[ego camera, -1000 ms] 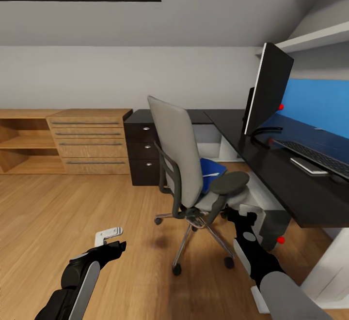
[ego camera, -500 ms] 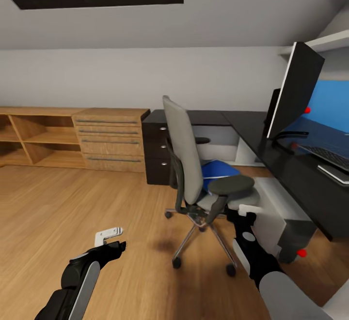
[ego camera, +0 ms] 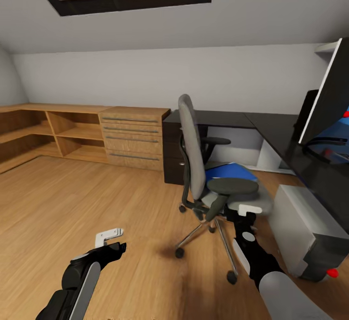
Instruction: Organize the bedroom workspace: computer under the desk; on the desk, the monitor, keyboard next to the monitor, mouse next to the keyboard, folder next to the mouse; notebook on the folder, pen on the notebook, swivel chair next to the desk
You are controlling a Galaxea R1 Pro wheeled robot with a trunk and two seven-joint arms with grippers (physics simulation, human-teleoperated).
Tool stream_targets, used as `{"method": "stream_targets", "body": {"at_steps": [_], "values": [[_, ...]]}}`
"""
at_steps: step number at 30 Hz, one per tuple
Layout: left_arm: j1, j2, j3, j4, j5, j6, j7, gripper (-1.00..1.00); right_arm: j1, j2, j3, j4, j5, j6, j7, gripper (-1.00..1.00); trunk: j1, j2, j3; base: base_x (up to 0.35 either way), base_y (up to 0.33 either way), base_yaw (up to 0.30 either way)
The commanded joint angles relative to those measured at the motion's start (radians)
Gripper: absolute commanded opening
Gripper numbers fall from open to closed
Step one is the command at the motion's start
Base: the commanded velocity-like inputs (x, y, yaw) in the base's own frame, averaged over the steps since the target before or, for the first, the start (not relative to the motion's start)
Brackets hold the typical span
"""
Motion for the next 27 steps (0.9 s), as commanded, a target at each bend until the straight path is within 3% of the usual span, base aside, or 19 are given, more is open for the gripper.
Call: {"method": "stream_targets", "body": {"at_steps": [1,27], "values": [[-0.001,0.0,0.0,-0.001,0.01,0.003,0.008,1.0,0.0,0.001,-0.001,0.001,-0.004,-0.003,0.001,1.0,0.0,0.0,-0.001,0.0,0.0,0.277],[-0.001,-0.001,-0.002,0.001,0.01,-0.005,0.007,1.0,0.0,0.0,-0.002,0.0,-0.005,-0.003,0.002,1.0,0.0,0.0,-0.001,0.0,0.0,0.266]]}}
